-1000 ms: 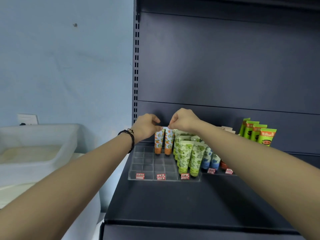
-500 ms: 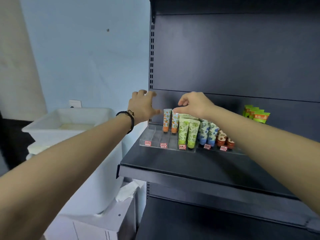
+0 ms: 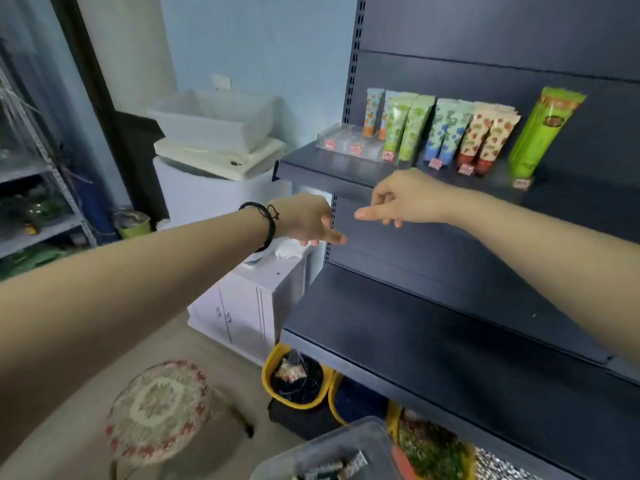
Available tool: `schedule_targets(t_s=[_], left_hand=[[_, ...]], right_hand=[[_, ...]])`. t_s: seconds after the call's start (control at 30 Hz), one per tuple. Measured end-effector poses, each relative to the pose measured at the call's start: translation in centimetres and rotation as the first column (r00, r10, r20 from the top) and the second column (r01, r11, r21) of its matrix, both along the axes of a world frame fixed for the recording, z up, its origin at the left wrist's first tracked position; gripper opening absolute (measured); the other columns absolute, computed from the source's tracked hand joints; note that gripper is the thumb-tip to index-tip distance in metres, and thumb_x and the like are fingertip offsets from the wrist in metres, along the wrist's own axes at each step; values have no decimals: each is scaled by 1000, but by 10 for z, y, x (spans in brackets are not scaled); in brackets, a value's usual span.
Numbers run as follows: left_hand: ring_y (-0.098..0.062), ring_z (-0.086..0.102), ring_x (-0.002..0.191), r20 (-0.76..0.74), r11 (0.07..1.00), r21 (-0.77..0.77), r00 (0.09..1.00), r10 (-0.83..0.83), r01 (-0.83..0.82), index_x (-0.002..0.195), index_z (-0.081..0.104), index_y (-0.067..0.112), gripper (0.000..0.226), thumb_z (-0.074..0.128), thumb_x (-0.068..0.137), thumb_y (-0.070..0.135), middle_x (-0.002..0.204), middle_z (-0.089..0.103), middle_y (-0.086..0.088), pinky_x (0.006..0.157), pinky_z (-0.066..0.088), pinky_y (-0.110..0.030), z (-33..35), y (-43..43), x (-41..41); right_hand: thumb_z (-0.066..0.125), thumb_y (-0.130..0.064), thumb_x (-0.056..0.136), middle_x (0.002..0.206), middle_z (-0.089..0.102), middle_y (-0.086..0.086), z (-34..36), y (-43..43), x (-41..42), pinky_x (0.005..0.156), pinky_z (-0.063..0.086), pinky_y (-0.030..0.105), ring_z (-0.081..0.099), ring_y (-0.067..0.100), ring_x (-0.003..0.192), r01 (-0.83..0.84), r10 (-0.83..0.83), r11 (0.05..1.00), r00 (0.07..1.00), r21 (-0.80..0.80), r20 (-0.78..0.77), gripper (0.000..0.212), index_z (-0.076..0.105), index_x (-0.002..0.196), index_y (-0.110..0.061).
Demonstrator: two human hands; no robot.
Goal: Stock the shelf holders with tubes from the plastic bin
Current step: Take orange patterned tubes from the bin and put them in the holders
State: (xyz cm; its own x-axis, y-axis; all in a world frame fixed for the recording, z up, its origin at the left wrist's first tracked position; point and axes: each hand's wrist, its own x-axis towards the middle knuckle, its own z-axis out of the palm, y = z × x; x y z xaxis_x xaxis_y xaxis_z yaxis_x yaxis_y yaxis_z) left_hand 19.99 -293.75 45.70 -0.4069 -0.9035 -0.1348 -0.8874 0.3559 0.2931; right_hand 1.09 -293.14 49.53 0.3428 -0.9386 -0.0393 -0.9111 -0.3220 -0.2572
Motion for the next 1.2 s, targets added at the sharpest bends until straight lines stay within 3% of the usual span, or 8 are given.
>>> schedule_targets(t_s=[0.1, 0.27, 0.47, 0.67, 0.73, 0.8, 1.0, 1.2], left_hand=[[-13, 68, 69, 60, 992, 123, 997, -39, 32, 86, 68, 15, 43, 57, 83, 57, 77, 71, 4, 61, 47, -25, -49, 29, -6], [-19, 62, 98, 137, 951, 303, 985, -108, 62, 107, 67, 16, 52, 52, 85, 61, 105, 68, 1, 86, 49, -35, -146, 53, -23], [-25, 50, 119, 166, 851, 524, 977, -135, 29, 127, 53, 17, 58, 47, 88, 60, 128, 56, -4, 99, 40, -35, -287, 81, -38], [-25, 55, 111, 54, 706, 705, 997, 52, -75, 123, 56, 8, 54, 50, 91, 51, 126, 59, -11, 84, 42, -30, -422, 105, -46], [-23, 56, 104, 31, 661, 741, 989, 141, -118, 117, 61, 8, 47, 53, 92, 46, 122, 61, -11, 73, 39, -27, -460, 112, -50], [-23, 57, 105, 45, 626, 758, 971, 233, -185, 107, 66, 7, 49, 57, 87, 51, 116, 65, -9, 81, 42, -29, -499, 119, -53], [-23, 58, 108, 66, 501, 774, 836, 545, -388, 109, 59, 12, 40, 67, 83, 42, 111, 62, -3, 81, 42, -27, -603, 132, -57], [-24, 56, 106, 129, 256, 788, 555, 821, -561, 124, 50, 11, 53, 71, 81, 34, 121, 58, -9, 87, 47, -31, -682, 154, -58]], right_hand=[[62, -65, 77, 71, 71, -5, -49, 24, -2, 72, 52, 28, 69, 16, 64, -40, 43, 992, 999, 117, -21, 48, 67, 76, -18], [63, -65, 77, 80, 68, -6, -141, 50, -15, 64, 49, 26, 69, 13, 71, -6, 4, 946, 1000, 324, 5, 42, 68, 84, -24], [63, -60, 80, 101, 61, -5, -276, 68, -36, 83, 48, 32, 60, 18, 99, 32, -25, 864, 999, 502, -21, 47, 65, 111, -25], [66, -54, 81, 100, 65, -4, -424, 100, -58, 60, 35, 17, 56, 11, 83, 107, -128, 772, 992, 627, -11, 46, 64, 110, -18], [68, -49, 82, 100, 68, 3, -471, 108, -63, 66, 39, 23, 61, 17, 87, 149, -195, 730, 981, 667, -5, 46, 66, 107, -10], [68, -47, 83, 99, 69, 6, -511, 114, -67, 75, 43, 27, 63, 19, 90, 199, -299, 666, 954, 718, 13, 45, 66, 105, -7], [69, -48, 82, 98, 65, 0, -626, 126, -76, 69, 43, 23, 62, 14, 82, 318, -566, 495, 824, 809, 22, 43, 62, 109, -15], [70, -43, 83, 90, 62, -1, -719, 150, -70, 65, 47, 24, 62, 18, 79, 376, -681, 357, 732, 855, -38, 37, 62, 104, -14]])
